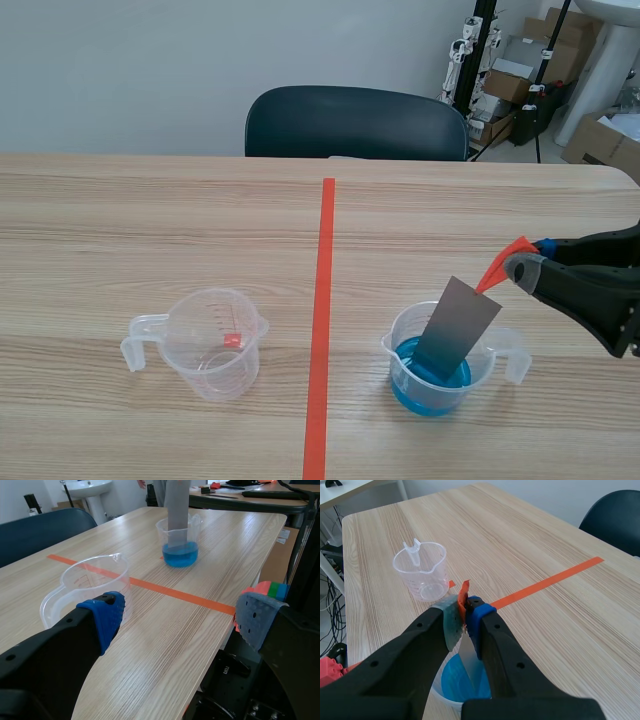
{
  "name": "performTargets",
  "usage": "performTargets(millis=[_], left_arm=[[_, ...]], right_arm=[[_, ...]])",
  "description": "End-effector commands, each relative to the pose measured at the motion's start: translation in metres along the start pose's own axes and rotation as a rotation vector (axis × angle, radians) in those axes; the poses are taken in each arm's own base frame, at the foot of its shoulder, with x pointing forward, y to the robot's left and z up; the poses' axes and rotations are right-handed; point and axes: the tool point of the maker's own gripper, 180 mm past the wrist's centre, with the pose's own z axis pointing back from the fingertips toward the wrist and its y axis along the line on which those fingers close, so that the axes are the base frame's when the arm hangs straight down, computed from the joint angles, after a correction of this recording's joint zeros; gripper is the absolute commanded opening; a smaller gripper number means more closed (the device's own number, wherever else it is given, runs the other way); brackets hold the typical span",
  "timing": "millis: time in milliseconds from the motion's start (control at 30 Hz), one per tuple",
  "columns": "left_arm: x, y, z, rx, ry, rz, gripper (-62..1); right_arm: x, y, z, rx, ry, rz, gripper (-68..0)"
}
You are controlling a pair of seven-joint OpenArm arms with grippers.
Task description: Do the redox reaction experiment. hold the plate still in the solution
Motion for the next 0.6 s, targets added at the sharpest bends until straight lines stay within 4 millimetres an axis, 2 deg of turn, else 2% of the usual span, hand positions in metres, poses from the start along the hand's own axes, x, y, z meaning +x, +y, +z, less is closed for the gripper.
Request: performTargets(millis=[0, 567], left_arm=[[0.0104, -0.0009, 0.0001, -0.003, -0.050, 0.004, -13.1], [0.0104, -0.0009, 0.0001, -0.003, -0.050, 0.004, -13.1]], right_arm=[[0.0116, -0.0051, 0.0004, -0.008, -0.037, 0.011, -67.7], [0.0099, -0.0047, 0.0003, -0.006, -0.028, 0.012, -67.7]])
